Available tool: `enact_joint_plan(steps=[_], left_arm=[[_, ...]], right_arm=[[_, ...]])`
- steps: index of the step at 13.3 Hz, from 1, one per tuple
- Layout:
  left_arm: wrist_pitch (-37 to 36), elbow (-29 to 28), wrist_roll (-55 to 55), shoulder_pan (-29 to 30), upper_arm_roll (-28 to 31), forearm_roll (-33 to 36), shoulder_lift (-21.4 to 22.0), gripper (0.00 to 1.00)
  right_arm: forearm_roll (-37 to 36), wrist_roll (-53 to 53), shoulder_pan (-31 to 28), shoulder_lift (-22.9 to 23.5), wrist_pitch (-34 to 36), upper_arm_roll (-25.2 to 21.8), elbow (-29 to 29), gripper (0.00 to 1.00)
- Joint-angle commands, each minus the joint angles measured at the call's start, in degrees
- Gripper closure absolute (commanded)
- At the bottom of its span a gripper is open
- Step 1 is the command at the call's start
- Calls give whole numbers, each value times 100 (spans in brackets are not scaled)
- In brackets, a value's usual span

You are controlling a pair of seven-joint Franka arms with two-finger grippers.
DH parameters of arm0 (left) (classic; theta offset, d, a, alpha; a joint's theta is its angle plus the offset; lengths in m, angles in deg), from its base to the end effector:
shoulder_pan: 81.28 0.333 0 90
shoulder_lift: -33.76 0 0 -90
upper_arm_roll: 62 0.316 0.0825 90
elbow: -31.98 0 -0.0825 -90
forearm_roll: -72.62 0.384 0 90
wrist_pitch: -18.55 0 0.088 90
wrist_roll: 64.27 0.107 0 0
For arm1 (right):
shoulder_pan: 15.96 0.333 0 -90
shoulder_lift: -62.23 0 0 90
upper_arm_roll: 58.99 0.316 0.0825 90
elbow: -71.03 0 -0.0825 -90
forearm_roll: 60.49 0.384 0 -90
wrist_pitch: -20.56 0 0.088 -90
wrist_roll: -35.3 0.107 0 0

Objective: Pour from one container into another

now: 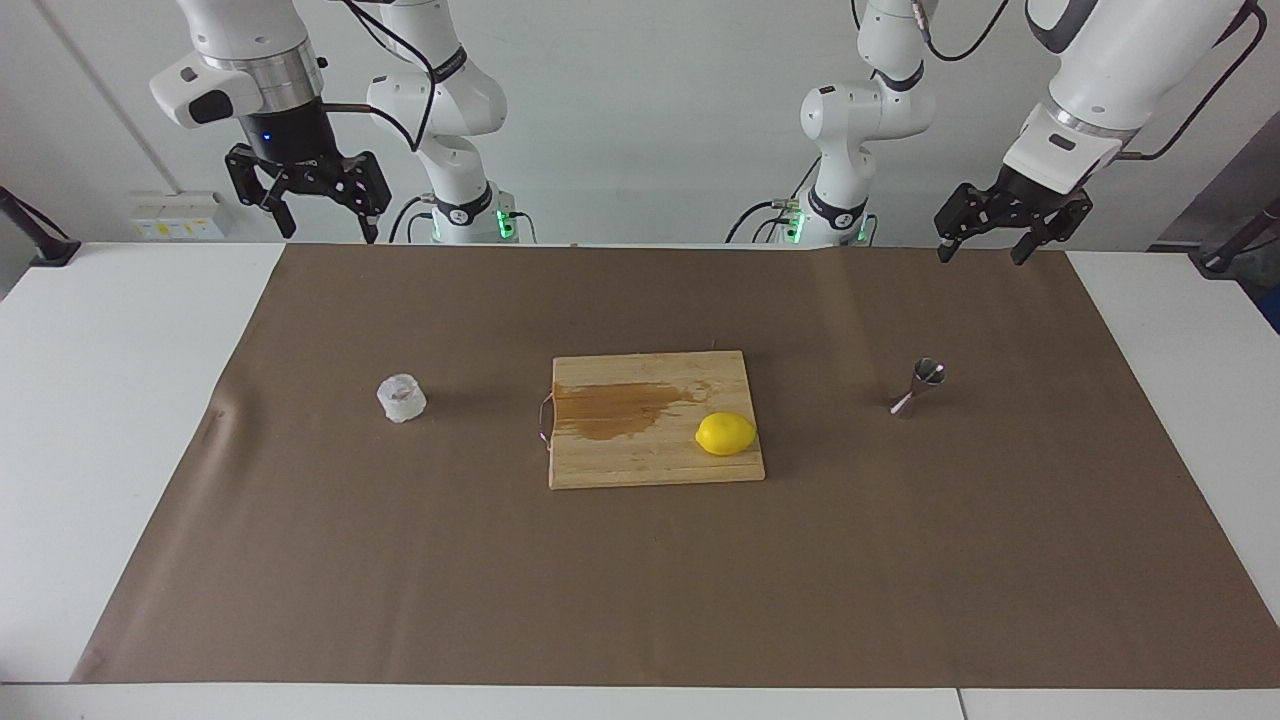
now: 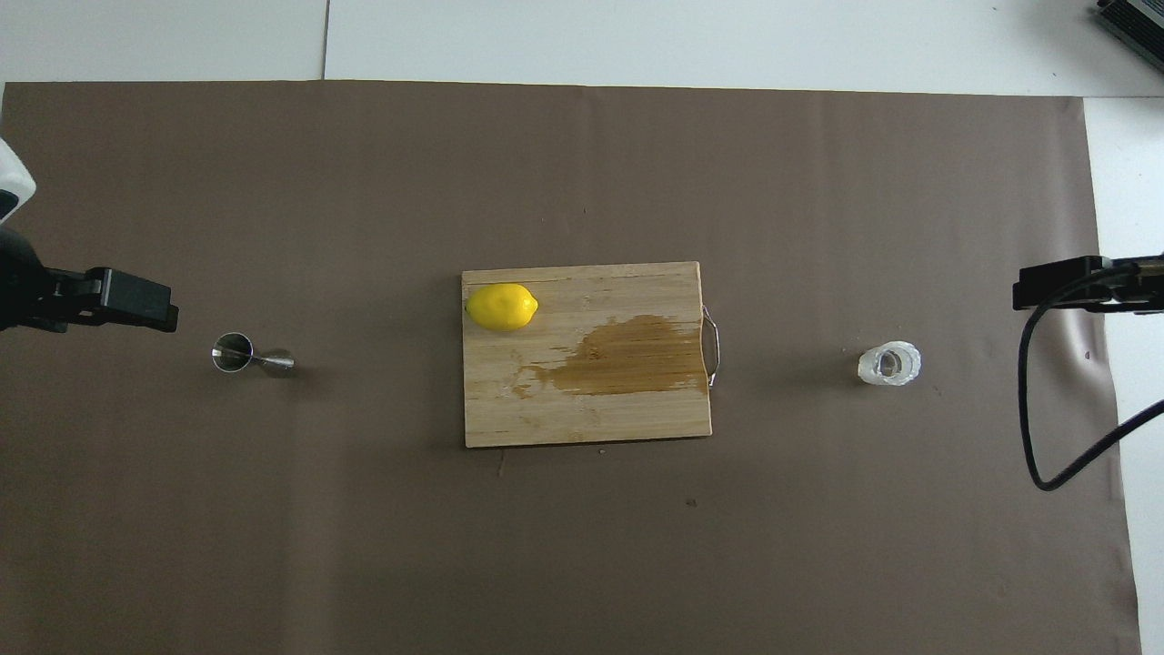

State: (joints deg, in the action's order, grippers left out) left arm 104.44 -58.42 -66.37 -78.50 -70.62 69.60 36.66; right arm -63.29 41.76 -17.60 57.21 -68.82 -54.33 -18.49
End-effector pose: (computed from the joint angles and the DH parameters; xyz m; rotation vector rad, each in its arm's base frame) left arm 0.5280 -0.0622 0.6423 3.0965 -0.1053 -0.0491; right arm 0.5252 0.0247 0.6748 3.0883 -0.0968 0.1379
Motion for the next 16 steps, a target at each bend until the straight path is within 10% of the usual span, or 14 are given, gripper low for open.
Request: enact_joint_plan(steps=[1, 16], left_arm=[[60, -65, 87, 12, 0, -32, 88, 0], [-125, -170, 8, 21, -26, -50, 167, 0]], right_arm=[[156, -144, -100, -69, 61, 35, -48, 0], [156, -153, -100, -69, 61, 35, -48, 0]])
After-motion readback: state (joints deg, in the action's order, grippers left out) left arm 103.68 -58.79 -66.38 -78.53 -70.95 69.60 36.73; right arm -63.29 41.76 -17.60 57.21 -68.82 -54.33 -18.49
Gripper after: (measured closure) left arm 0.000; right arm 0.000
